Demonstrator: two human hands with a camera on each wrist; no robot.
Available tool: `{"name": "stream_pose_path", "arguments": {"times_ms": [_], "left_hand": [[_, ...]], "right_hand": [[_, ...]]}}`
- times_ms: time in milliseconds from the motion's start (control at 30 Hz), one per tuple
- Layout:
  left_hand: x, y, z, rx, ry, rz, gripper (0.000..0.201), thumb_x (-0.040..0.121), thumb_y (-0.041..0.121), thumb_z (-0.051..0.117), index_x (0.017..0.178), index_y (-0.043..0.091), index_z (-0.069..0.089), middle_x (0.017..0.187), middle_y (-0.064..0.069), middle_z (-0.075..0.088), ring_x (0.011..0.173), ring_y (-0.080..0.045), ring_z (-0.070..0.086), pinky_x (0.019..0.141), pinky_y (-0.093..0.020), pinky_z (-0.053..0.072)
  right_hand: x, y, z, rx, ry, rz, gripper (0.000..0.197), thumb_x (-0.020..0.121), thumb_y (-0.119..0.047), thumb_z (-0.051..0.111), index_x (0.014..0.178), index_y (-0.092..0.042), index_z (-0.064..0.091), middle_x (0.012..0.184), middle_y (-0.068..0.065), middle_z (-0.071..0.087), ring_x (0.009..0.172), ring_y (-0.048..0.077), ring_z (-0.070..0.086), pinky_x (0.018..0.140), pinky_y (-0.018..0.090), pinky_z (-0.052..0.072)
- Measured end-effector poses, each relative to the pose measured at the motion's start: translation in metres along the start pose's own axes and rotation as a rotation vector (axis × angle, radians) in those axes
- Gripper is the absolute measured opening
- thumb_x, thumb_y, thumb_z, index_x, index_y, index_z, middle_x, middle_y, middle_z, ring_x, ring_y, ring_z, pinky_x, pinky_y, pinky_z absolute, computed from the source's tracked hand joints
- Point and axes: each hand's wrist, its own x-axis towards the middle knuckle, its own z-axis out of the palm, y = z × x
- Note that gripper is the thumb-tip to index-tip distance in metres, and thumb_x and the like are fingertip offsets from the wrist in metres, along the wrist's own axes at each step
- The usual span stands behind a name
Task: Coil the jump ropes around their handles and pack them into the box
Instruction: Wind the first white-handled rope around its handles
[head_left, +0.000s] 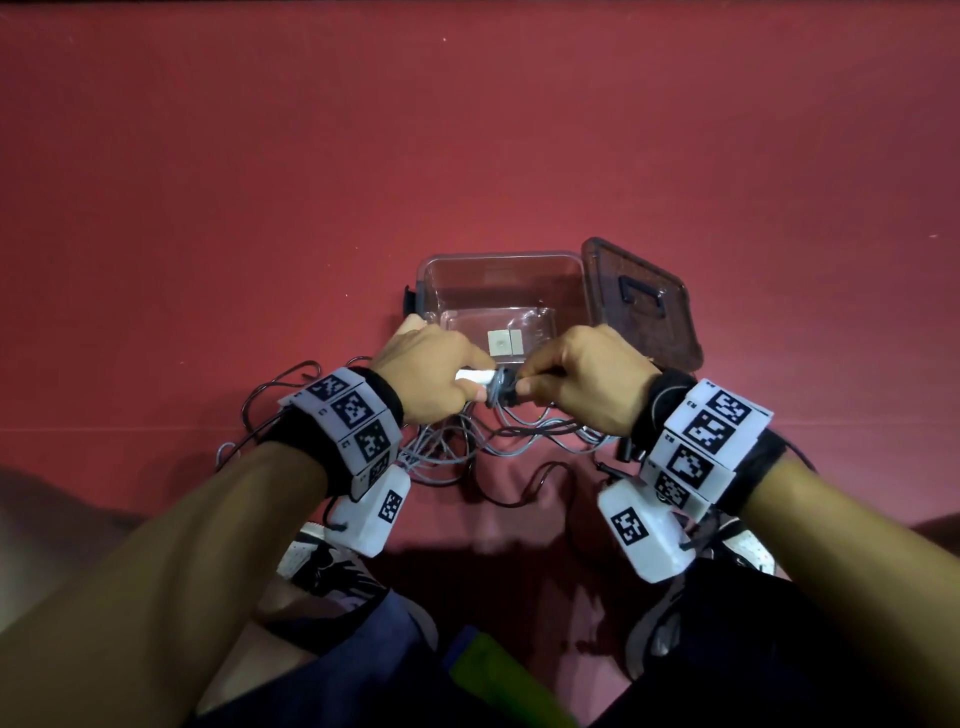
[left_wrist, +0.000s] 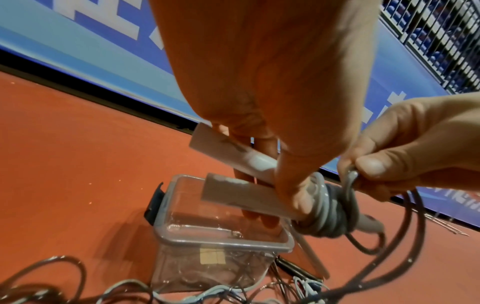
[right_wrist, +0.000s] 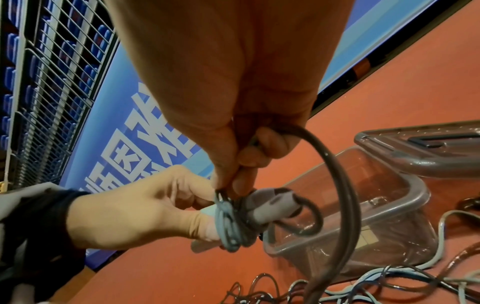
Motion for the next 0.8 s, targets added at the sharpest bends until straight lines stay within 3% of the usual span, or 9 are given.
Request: {"name": "stream_pose_path", "arguments": {"times_ms": [67, 200, 300, 400, 500, 567, 633, 733, 800], "left_hand": [[0.000, -0.002, 0.001, 0.000, -0.045, 0.045, 0.006, 0.094, 0.038, 0.069, 0.088, 0.039, 0.071, 0.063, 0.015, 0.061, 0.079, -0.010, 0.050, 0.105, -0.037, 0.030], [0.004, -0.011, 0.004, -0.066, -0.090, 0.026, 0.020, 0.090, 0.044, 0.072, 0.110, 0.047, 0.074, 0.050, 0.037, 0.046, 0.100, -0.017, 0.044, 0.109, -0.040, 0.029], [0.004, -0.011, 0.001, -0.083, -0.126, 0.086, 0.018, 0.090, 0.039, 0.073, 0.105, 0.049, 0.075, 0.056, 0.048, 0.049, 0.095, -0.015, 0.044, 0.110, -0.042, 0.026], [0.001, -0.007, -0.005, -0.160, -0.166, 0.112, 0.016, 0.090, 0.030, 0.074, 0.089, 0.046, 0.072, 0.055, 0.038, 0.053, 0.076, -0.007, 0.046, 0.104, -0.038, 0.030], [-0.001, -0.006, -0.011, -0.333, -0.175, 0.105, 0.016, 0.087, 0.019, 0.076, 0.099, 0.030, 0.079, 0.065, 0.016, 0.059, 0.065, 0.002, 0.049, 0.081, -0.032, 0.040], [-0.003, -0.006, -0.017, -0.497, -0.196, 0.121, 0.019, 0.088, 0.012, 0.076, 0.101, 0.026, 0.079, 0.075, 0.014, 0.067, 0.069, -0.001, 0.055, 0.074, -0.026, 0.047], [-0.005, -0.004, -0.022, -0.629, -0.202, 0.154, 0.028, 0.088, 0.005, 0.075, 0.105, 0.026, 0.078, 0.081, 0.020, 0.072, 0.073, 0.005, 0.060, 0.074, -0.015, 0.046], [-0.005, -0.004, -0.022, -0.832, -0.193, 0.179, 0.038, 0.081, 0.011, 0.076, 0.109, 0.036, 0.078, 0.099, 0.011, 0.076, 0.087, -0.002, 0.064, 0.084, -0.020, 0.050], [-0.004, -0.003, -0.021, -0.928, -0.177, 0.179, 0.042, 0.077, 0.013, 0.074, 0.114, 0.032, 0.076, 0.098, 0.010, 0.076, 0.086, -0.001, 0.063, 0.080, -0.018, 0.050]], "right_hand": [[0.000, 0.000, -0.001, 0.019, -0.009, -0.002, 0.010, 0.090, -0.028, 0.071, 0.086, -0.025, 0.080, 0.066, -0.014, 0.065, 0.063, -0.005, 0.056, 0.061, 0.001, 0.033], [0.000, 0.002, -0.002, 0.085, 0.005, 0.028, 0.006, 0.086, -0.033, 0.077, 0.084, -0.028, 0.081, 0.083, -0.013, 0.075, 0.073, -0.009, 0.060, 0.064, -0.003, 0.033], [0.000, 0.002, -0.004, 0.126, 0.028, 0.048, 0.009, 0.078, -0.040, 0.081, 0.078, -0.030, 0.080, 0.082, -0.012, 0.075, 0.077, -0.005, 0.063, 0.064, -0.001, 0.036], [0.001, 0.002, -0.005, 0.117, 0.093, 0.039, 0.020, 0.073, -0.046, 0.083, 0.070, -0.027, 0.076, 0.072, -0.009, 0.072, 0.069, 0.000, 0.061, 0.059, 0.004, 0.038], [0.002, 0.007, -0.006, 0.200, 0.157, 0.068, 0.026, 0.070, -0.049, 0.083, 0.064, -0.026, 0.072, 0.066, -0.009, 0.070, 0.062, -0.001, 0.058, 0.058, 0.006, 0.038], [0.002, 0.011, -0.007, 0.349, 0.154, 0.070, 0.030, 0.067, -0.054, 0.082, 0.066, -0.025, 0.075, 0.067, -0.007, 0.072, 0.063, -0.002, 0.061, 0.066, 0.015, 0.047], [0.002, 0.013, -0.009, 0.519, 0.151, 0.056, 0.038, 0.066, -0.054, 0.078, 0.076, -0.017, 0.079, 0.074, 0.003, 0.075, 0.066, 0.004, 0.062, 0.071, 0.027, 0.052], [0.001, 0.011, -0.013, 0.733, 0.132, 0.042, 0.035, 0.074, -0.036, 0.075, 0.084, -0.003, 0.078, 0.080, 0.013, 0.075, 0.069, 0.010, 0.061, 0.068, 0.026, 0.051], [0.002, 0.013, -0.014, 0.797, 0.121, 0.043, 0.032, 0.080, -0.030, 0.075, 0.089, 0.001, 0.078, 0.089, 0.020, 0.075, 0.076, 0.017, 0.063, 0.075, 0.031, 0.053]]}}
